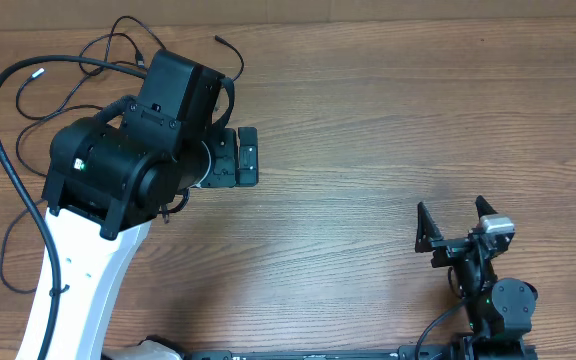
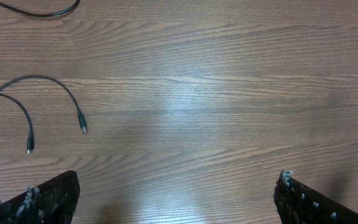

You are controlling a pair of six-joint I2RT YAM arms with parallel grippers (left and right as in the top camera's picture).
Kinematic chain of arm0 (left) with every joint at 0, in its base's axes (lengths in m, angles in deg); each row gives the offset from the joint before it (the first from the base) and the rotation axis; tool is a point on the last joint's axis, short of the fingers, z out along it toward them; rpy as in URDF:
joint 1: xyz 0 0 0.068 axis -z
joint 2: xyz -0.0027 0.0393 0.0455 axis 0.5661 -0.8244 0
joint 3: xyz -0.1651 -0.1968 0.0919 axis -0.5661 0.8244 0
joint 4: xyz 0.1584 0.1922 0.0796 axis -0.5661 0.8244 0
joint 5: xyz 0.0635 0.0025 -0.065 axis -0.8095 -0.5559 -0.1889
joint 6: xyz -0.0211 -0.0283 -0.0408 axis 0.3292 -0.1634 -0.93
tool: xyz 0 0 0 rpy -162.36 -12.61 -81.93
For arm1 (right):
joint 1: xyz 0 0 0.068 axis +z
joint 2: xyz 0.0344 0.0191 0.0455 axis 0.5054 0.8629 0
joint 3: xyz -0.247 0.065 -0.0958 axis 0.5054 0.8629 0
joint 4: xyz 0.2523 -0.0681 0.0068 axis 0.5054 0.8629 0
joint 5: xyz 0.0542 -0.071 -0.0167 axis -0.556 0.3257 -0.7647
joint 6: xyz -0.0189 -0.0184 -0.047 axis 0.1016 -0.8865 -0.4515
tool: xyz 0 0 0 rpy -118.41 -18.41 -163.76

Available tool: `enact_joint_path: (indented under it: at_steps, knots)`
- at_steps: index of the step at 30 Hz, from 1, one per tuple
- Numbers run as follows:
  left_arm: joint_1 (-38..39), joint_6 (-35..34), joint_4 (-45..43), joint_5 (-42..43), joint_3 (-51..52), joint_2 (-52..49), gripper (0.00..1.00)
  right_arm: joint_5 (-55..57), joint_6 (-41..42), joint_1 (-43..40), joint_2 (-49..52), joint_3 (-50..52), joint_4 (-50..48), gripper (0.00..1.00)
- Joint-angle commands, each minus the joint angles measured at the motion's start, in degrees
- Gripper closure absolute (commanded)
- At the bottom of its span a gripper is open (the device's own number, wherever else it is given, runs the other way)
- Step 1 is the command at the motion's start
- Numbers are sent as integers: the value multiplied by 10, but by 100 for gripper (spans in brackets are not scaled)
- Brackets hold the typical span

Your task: Untangle cables

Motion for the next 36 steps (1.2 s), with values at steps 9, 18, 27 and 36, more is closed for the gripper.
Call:
enact_joint_path:
  at_steps: [9,18,27,36]
  knots:
    - [1,-8,0,1,-7,6,0,3,-29,-3,-31,6,-3,0]
    - [1,-8,0,1,-7,6,0,8,-29,-3,-31,6,-2,0]
    - [1,-8,0,1,-7,6,0,22,-28,-3,-31,6,0,0]
    - [1,-8,0,1,-7,6,0,22,-12,-3,-31,6,0,0]
